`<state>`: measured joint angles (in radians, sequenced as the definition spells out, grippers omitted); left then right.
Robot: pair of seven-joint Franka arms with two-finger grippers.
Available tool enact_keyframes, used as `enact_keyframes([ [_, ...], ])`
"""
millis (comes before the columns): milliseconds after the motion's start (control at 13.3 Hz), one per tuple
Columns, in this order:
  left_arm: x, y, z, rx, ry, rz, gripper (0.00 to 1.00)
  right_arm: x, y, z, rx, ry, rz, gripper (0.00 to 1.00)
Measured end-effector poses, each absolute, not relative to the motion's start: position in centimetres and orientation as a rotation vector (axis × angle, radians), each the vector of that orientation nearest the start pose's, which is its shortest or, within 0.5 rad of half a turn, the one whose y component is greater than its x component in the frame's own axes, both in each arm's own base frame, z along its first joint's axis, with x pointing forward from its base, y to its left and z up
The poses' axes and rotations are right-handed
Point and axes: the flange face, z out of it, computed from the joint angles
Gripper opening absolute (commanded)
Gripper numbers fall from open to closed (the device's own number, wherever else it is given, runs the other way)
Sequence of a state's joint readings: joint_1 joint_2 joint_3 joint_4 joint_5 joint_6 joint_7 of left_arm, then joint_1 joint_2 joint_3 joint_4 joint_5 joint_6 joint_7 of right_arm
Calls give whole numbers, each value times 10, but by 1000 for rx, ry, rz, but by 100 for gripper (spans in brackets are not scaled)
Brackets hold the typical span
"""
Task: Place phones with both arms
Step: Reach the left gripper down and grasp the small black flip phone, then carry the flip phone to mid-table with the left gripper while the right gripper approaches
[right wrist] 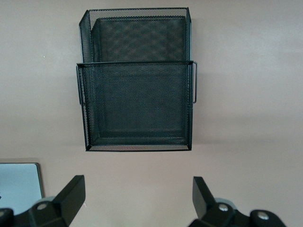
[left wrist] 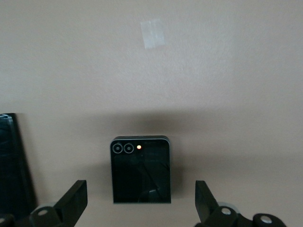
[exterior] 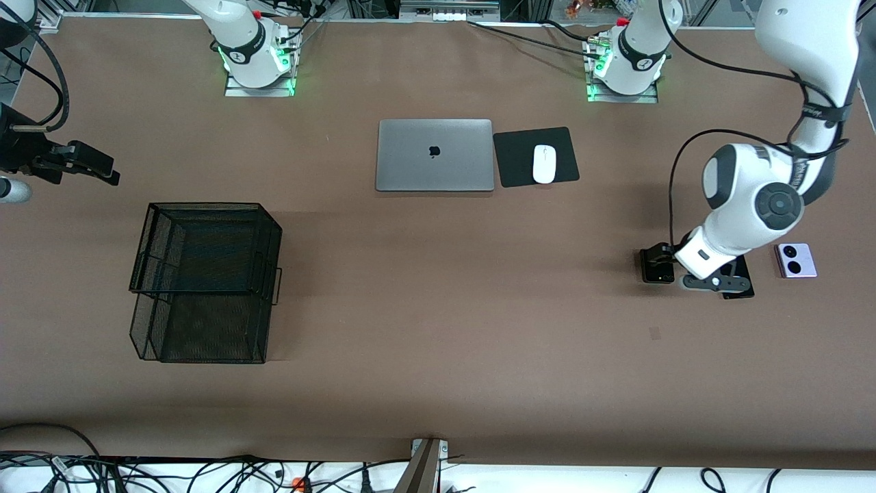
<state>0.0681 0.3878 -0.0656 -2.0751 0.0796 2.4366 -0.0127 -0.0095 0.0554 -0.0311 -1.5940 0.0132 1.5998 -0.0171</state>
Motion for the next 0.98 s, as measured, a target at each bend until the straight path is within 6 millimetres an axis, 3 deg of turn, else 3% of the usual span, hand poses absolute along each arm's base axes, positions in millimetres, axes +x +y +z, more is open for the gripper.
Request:
enact_keyframes([
  [526, 579, 17, 198, -3124, 24, 59, 100, 571, -21, 585, -3128, 38, 77, 100],
  [976, 576, 17, 180, -3128, 18, 78, 100, 571, -21, 585, -3128, 38, 75, 100],
])
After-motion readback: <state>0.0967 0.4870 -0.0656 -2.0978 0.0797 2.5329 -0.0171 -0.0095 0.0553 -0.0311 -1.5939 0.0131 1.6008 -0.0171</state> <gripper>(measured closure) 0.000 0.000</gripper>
